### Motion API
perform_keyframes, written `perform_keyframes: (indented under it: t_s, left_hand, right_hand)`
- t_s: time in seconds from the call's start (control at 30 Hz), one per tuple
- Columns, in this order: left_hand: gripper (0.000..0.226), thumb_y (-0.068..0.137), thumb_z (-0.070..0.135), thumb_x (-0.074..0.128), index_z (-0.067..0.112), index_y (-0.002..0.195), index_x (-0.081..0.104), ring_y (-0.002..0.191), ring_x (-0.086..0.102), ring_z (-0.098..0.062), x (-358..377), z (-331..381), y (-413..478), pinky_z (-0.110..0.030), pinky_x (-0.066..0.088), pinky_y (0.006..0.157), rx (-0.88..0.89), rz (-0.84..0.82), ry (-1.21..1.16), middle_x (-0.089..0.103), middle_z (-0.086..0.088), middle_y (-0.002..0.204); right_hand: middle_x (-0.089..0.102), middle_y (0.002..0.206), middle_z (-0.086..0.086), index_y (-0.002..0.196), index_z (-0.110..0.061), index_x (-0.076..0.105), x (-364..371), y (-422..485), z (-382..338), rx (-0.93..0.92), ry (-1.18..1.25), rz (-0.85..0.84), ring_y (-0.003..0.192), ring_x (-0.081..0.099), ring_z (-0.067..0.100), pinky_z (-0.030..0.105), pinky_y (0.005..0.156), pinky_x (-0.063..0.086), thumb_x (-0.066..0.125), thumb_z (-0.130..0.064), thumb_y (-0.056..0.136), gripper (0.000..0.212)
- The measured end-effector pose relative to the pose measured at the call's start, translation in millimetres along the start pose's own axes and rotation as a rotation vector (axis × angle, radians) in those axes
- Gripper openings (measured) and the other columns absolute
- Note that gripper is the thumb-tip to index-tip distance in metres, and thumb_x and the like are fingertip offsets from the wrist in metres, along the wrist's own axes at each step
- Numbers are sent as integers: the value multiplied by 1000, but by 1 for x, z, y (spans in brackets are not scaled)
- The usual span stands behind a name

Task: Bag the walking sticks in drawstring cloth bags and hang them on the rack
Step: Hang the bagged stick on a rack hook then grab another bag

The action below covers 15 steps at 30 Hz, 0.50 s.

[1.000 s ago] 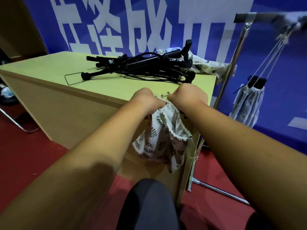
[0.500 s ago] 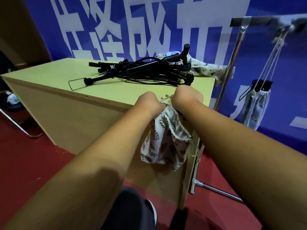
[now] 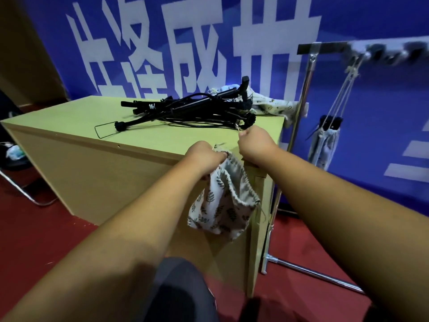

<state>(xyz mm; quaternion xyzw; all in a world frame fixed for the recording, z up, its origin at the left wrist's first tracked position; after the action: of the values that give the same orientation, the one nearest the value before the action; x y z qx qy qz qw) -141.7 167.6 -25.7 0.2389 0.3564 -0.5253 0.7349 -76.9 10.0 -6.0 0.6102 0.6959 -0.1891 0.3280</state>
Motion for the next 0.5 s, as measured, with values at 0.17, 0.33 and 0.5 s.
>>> perform_keyframes:
  t_s: [0.17,0.33,0.5]
  left_hand:
    - [40,100,41,66,15,75,48,38,48,-22,25,18,-25,-26,45,49,13,-71,-101,49,-3,55]
    - [35,102,40,64,10,119,69,53,54,-24,42,38,-46,-24,43,55,47,-70,-168,68,-13,81]
    - [56,104,45,62,13,150,56,83,70,-27,58,60,-71,-25,43,62,116,-69,-175,76,-14,112]
  right_hand:
    - [75,92,9,104,-10,53,-13,-61,14,-48,319,-58,74,74,38,48,68,61,40,-30,115,27]
    - [74,100,13,105,-9,57,-25,-101,47,-59,213,-95,82,76,28,51,77,66,45,-23,113,20]
    - [68,96,8,101,-15,60,-41,-133,74,-170,-318,-166,87,63,25,39,72,49,52,-32,111,21]
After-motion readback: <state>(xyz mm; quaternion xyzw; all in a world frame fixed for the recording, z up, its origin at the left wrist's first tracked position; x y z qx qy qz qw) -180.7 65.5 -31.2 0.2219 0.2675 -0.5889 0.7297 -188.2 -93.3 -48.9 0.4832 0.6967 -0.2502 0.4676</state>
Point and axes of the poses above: each hand's wrist, its own y-axis towards the middle knuckle, its own x-axis out of the palm, z = x × y, the point moved 9 cm from there along y, towards the middle knuckle
